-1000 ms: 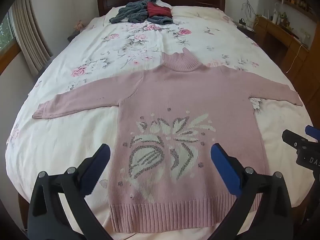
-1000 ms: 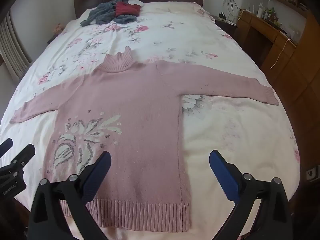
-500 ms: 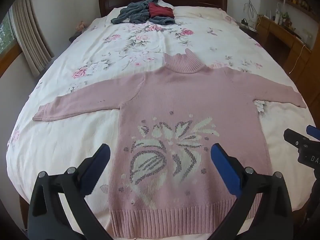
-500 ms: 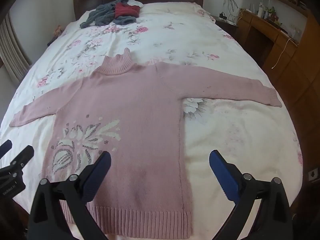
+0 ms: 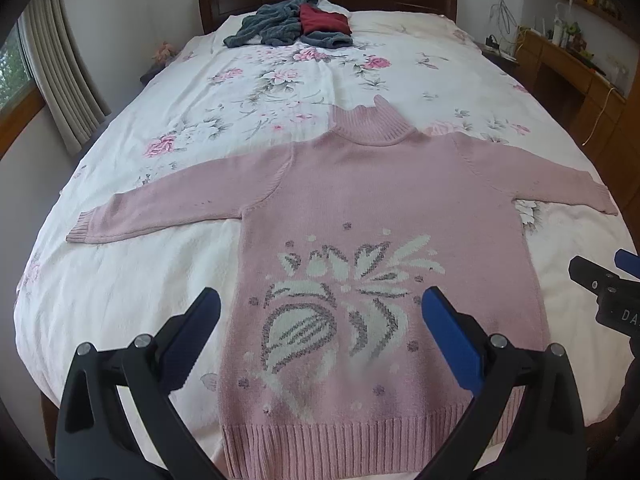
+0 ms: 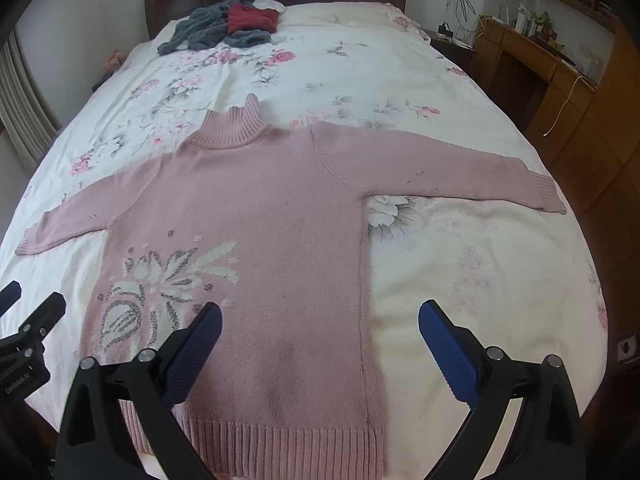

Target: Fold small clothes

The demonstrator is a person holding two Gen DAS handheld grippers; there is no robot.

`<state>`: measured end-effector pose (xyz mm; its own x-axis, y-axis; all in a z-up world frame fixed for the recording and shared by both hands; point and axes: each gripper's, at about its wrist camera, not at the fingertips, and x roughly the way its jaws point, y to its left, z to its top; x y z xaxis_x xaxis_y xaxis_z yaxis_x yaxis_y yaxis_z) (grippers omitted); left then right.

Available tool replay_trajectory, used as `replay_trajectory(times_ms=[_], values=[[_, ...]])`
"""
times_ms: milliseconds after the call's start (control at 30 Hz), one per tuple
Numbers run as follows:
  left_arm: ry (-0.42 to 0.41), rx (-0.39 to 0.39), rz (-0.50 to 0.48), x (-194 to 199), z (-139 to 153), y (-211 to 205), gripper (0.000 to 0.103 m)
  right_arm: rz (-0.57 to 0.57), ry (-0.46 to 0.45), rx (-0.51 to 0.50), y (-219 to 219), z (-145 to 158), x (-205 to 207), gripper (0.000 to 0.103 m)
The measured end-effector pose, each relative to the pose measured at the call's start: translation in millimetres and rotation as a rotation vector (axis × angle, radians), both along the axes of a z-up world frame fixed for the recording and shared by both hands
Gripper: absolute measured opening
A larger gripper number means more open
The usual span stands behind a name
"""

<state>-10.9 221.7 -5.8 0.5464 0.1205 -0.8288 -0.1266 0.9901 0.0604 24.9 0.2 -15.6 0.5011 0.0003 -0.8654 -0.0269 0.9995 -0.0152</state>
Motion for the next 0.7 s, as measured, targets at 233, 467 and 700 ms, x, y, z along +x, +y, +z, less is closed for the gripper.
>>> replay_trajectory(times_ms=[233,467,700], values=[[0.003,0.004,0.009,2.7,-3.7,3.6,0.100,0.000,0.003,0.001,-0.4,0.0,0.6,0.099],[0.005,0.002,0.011,2.6,-4.9,5.1,0.100,-0.001,0.004,0.002,-0.4,-1.0,2.5,0.099],[0.005,0.005,0.011,2.6,-5.4,4.6,0.100,-0.001,0.006,0.002,0.0,-1.9,3.7,0.099]])
